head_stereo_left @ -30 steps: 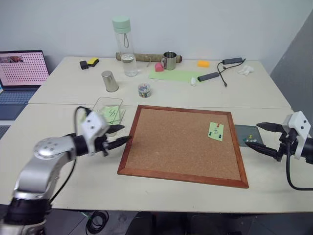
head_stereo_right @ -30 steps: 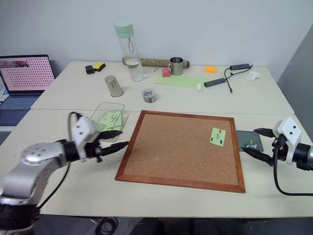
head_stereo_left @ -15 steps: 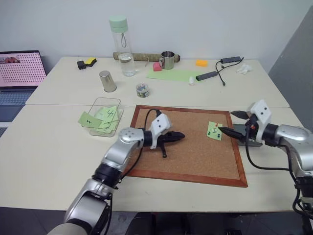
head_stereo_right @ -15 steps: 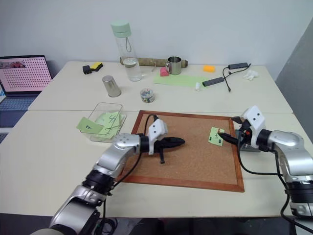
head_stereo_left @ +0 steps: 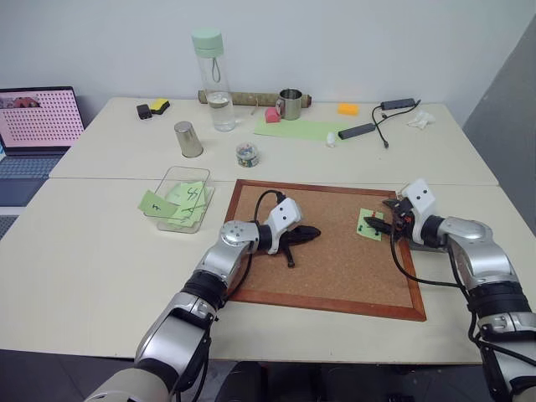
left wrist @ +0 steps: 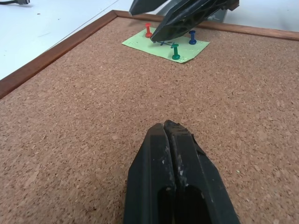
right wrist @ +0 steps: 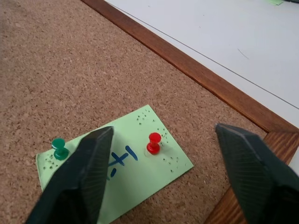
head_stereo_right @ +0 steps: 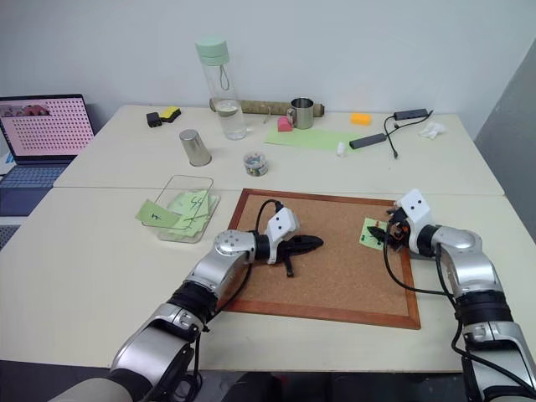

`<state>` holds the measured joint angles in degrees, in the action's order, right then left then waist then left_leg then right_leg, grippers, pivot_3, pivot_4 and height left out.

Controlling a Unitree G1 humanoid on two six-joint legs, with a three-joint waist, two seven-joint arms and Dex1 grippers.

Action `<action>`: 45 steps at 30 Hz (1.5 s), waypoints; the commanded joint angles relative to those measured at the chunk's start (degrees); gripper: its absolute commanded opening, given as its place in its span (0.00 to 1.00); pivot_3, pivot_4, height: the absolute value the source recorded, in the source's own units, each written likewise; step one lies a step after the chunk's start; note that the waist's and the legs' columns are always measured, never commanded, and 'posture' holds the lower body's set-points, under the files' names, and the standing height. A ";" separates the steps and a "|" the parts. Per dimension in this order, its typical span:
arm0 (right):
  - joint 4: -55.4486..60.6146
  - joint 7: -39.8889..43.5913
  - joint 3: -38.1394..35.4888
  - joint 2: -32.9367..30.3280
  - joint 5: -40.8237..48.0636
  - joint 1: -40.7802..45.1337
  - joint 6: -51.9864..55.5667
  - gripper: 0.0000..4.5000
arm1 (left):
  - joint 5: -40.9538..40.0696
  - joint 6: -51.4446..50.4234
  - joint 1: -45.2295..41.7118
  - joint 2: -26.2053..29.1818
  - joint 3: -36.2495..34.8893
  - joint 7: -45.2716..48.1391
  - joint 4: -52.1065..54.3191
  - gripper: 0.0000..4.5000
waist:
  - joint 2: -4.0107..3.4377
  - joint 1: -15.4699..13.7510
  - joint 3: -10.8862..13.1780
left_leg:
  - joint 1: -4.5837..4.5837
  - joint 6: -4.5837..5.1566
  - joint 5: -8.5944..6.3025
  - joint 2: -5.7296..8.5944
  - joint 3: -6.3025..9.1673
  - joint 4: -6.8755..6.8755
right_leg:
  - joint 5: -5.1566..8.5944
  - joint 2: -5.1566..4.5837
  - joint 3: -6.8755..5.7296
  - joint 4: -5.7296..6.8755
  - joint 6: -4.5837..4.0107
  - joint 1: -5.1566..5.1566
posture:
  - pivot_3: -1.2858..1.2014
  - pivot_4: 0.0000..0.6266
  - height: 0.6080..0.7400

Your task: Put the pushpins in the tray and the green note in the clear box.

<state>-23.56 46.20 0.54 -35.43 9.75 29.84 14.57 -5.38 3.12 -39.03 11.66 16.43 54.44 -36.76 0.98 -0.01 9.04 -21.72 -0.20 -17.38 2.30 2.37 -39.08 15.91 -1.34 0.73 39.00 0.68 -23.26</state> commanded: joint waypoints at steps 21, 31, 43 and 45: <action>4.22 1.28 -3.92 1.03 2.89 -0.69 0.97 0.00 | 2.01 -2.22 3.86 0.27 -0.44 0.04 1.68 0.00 | -0.03 0.13 -0.03 | 0.01 0.00 0.00 -0.02 0.00 0.03 | 0.00 0.01 -0.01 -0.01 0.00 0.00 | 0.52 0.24 1.00; 13.80 0.05 -6.45 0.35 5.11 -3.66 3.97 0.00 | 2.49 -3.35 5.04 -0.26 0.24 -0.03 2.19 0.00 | -0.07 0.11 -0.06 | 0.00 0.01 -0.01 -0.01 0.01 0.04 | 0.00 0.01 0.01 -0.02 0.00 -0.01 | 0.52 0.24 1.00; 19.73 -0.73 -9.10 -1.89 6.47 -6.07 7.08 0.00 | 3.19 -3.43 5.48 -0.55 0.56 -0.26 2.03 0.00 | -0.07 0.09 -0.13 | 0.02 0.02 -0.01 -0.01 0.01 0.04 | 0.00 0.01 0.01 -0.03 0.00 0.02 | 0.52 0.24 1.00; 21.06 -0.47 -10.23 -3.73 6.58 -7.54 8.30 0.00 | 3.26 -3.42 5.50 -0.55 0.57 -0.34 2.07 0.00 | -0.07 0.07 -0.13 | 0.02 0.02 -0.01 -0.01 0.01 0.04 | 0.00 0.01 0.01 -0.03 0.00 0.02 | 0.52 0.24 1.00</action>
<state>-6.08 45.78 -6.49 -36.49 15.29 23.44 21.86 -3.86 1.44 -35.93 11.20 15.33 53.63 -32.55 0.91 0.06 8.91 -21.70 -0.18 -17.39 2.29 2.37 -39.04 15.91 -1.34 0.74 38.97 0.69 -23.24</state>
